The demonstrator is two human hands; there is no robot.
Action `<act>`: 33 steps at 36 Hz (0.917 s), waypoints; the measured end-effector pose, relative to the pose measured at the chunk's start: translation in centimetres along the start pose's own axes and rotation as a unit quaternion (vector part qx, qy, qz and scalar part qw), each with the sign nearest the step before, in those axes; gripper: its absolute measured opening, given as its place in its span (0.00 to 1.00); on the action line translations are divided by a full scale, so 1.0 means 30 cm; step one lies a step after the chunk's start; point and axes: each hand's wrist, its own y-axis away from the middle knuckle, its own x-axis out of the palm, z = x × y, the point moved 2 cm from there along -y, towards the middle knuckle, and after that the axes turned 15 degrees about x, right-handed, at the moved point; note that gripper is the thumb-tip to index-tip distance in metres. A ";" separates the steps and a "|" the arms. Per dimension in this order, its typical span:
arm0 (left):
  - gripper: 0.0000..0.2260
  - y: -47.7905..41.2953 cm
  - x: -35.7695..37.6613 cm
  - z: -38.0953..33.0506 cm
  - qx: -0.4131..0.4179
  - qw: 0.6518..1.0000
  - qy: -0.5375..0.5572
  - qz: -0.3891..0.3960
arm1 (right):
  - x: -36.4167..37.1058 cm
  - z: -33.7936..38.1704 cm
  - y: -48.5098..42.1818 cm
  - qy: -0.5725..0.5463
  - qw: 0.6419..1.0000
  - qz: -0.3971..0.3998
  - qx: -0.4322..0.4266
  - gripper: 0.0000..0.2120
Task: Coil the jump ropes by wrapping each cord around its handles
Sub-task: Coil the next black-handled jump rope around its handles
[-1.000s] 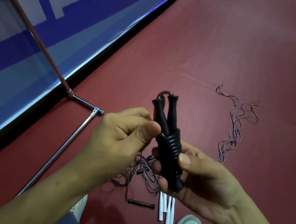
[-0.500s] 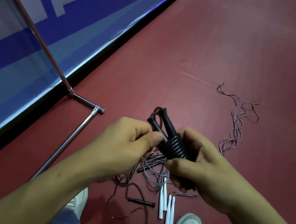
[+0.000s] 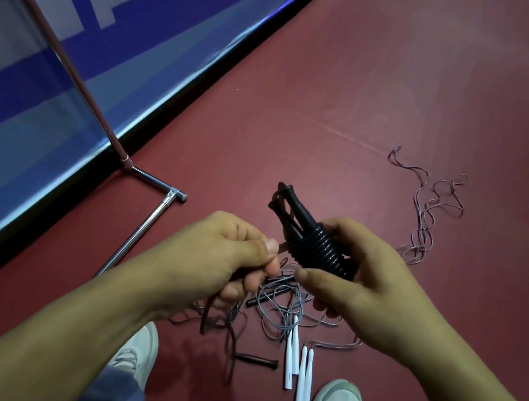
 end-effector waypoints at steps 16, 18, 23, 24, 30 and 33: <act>0.30 -0.005 0.087 -0.010 0.068 0.947 -0.251 -0.187 | 0.118 -0.026 0.012 0.306 0.924 -0.197 -0.119 0.11; 0.30 -0.009 0.081 0.000 0.076 0.946 -0.241 -0.201 | 0.122 -0.021 0.016 0.305 0.920 -0.212 -0.123 0.11; 0.24 -0.008 0.079 -0.001 0.107 0.949 -0.225 -0.194 | 0.115 -0.010 0.025 0.296 0.930 -0.202 -0.081 0.19; 0.23 -0.010 0.075 0.007 0.110 0.951 -0.220 -0.189 | 0.110 -0.005 0.028 0.283 0.938 -0.188 -0.064 0.20; 0.16 -0.003 0.062 0.030 0.166 0.969 -0.139 -0.121 | 0.044 0.006 0.013 0.052 0.995 0.049 0.067 0.22; 0.10 0.004 0.056 0.013 0.208 0.969 -0.114 -0.065 | 0.025 0.011 0.027 -0.117 0.955 0.251 0.104 0.22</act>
